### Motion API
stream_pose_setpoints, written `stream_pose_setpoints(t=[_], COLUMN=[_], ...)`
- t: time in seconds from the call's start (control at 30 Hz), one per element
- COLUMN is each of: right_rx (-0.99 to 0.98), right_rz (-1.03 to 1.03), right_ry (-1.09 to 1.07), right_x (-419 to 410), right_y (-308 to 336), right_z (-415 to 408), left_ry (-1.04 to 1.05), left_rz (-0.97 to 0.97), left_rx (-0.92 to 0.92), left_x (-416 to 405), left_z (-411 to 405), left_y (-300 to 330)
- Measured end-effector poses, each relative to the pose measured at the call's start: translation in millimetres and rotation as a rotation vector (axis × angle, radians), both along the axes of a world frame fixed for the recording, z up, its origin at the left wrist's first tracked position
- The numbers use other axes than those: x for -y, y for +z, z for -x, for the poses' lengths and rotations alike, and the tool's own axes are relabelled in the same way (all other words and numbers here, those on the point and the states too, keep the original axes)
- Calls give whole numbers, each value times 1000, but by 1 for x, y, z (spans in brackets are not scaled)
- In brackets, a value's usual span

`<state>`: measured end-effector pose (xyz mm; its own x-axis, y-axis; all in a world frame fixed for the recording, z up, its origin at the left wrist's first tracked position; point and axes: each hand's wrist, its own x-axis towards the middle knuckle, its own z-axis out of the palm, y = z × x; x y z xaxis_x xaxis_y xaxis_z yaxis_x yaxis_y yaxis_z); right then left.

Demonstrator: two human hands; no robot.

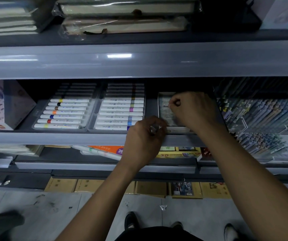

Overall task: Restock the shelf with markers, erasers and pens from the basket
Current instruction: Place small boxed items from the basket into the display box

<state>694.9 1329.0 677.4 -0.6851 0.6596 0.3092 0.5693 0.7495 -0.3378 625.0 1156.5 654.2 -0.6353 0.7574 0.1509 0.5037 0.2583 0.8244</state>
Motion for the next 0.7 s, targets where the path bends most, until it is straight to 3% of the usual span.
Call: stream_pose_setpoints(t=[0.23, 0.3, 0.37, 0.43, 0.7], right_rx=[-78, -141, -194, -220, -345], right_rz=[90, 139, 156, 165, 213], right_ry=[43, 60, 64, 77, 197], right_x=[0, 0, 1, 4, 17], right_y=[-3, -1, 1, 2, 6], right_z=[-4, -8, -14, -19, -36], left_ry=[-13, 0, -3, -62, -194], left_rz=[2, -41, -110, -208, -364], left_rx=[68, 311, 739, 996, 1031], left_x=[0, -1, -3, -3, 2], left_z=[0, -2, -2, -1, 4], left_y=[4, 9, 17, 24, 20])
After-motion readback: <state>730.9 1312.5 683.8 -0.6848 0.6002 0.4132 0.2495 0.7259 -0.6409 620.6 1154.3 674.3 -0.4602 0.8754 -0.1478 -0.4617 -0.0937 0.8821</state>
